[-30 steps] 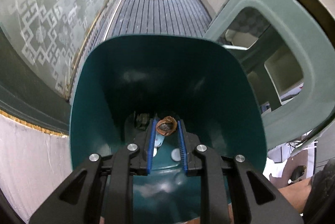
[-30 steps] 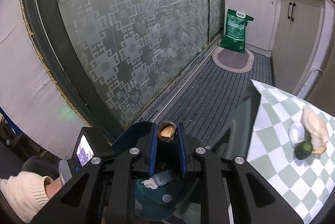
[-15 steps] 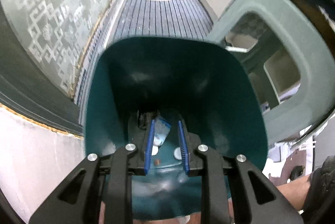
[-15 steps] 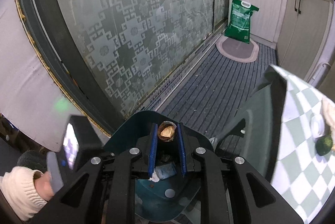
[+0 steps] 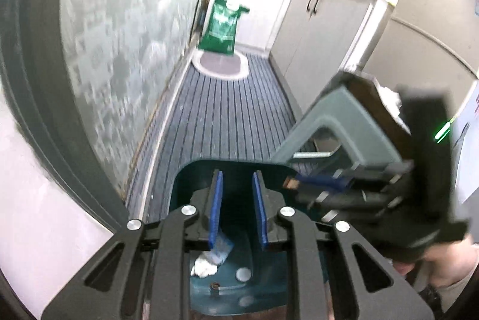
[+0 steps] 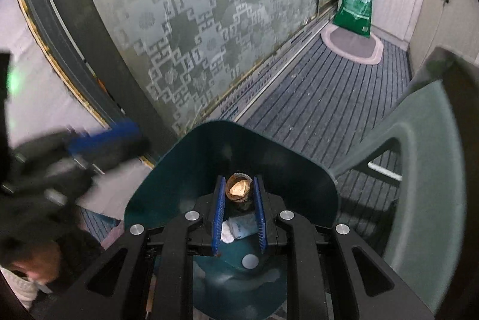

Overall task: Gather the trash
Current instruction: 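Lower the walnut shell into the teal bin and open the right tool, then move both tools back over the checkered table, then grasp the crumpled white tissue with the right tool, then grasp the green lime with the left tool while the right tool holds the tissue, then carry the lime into the teal bin and open the left tool while the right carries the tissue, then lower the white tissue into the teal bin and open the right tool, then move both tools back over the checkered table toward the bread piece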

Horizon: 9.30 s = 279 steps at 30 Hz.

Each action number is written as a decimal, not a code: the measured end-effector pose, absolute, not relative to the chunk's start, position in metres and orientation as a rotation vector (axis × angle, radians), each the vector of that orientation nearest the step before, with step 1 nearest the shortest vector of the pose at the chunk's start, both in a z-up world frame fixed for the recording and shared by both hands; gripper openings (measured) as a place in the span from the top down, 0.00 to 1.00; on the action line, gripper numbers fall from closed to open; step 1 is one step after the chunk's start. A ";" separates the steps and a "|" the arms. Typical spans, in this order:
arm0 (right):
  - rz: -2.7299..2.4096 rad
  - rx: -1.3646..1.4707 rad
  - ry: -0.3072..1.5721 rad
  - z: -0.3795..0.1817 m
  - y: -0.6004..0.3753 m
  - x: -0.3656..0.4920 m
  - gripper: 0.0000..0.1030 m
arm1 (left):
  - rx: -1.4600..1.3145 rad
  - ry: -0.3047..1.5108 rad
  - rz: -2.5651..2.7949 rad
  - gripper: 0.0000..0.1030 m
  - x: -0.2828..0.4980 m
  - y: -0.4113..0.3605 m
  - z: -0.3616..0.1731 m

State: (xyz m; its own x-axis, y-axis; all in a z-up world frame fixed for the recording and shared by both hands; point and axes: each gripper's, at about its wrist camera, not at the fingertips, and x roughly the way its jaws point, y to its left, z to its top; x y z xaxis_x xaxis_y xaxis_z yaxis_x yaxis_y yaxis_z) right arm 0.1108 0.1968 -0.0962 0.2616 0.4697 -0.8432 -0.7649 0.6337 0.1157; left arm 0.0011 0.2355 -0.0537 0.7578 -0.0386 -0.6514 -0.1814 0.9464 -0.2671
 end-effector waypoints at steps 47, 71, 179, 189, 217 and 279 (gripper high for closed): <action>0.885 -0.473 1.121 -0.160 0.212 0.097 0.68 | -0.352 0.458 0.037 0.81 -0.011 0.224 0.018; 0.792 -0.299 0.716 0.042 0.101 0.123 0.55 | -0.339 0.399 -0.022 0.66 0.013 0.186 0.049; 0.807 -0.141 0.680 0.080 0.024 0.160 0.91 | -0.218 0.715 -0.019 0.76 0.095 0.135 -0.006; 0.854 -0.143 0.715 0.069 0.072 0.147 0.91 | -0.226 0.814 0.016 0.76 0.077 0.169 -0.050; 0.866 -0.194 0.875 0.016 0.155 0.143 0.91 | -0.244 1.141 0.002 0.74 0.056 0.193 -0.172; 0.855 -0.541 1.217 -0.182 0.215 0.098 0.67 | -0.353 0.537 0.036 0.74 0.023 0.232 0.017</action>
State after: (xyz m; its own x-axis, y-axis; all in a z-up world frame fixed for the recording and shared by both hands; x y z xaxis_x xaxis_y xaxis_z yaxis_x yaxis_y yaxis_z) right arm 0.0983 0.2155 -0.1822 0.1065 0.2741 -0.9558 -0.8058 0.5869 0.0786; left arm 0.0228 0.2317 0.0174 0.8599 -0.0583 -0.5072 -0.1252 0.9390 -0.3202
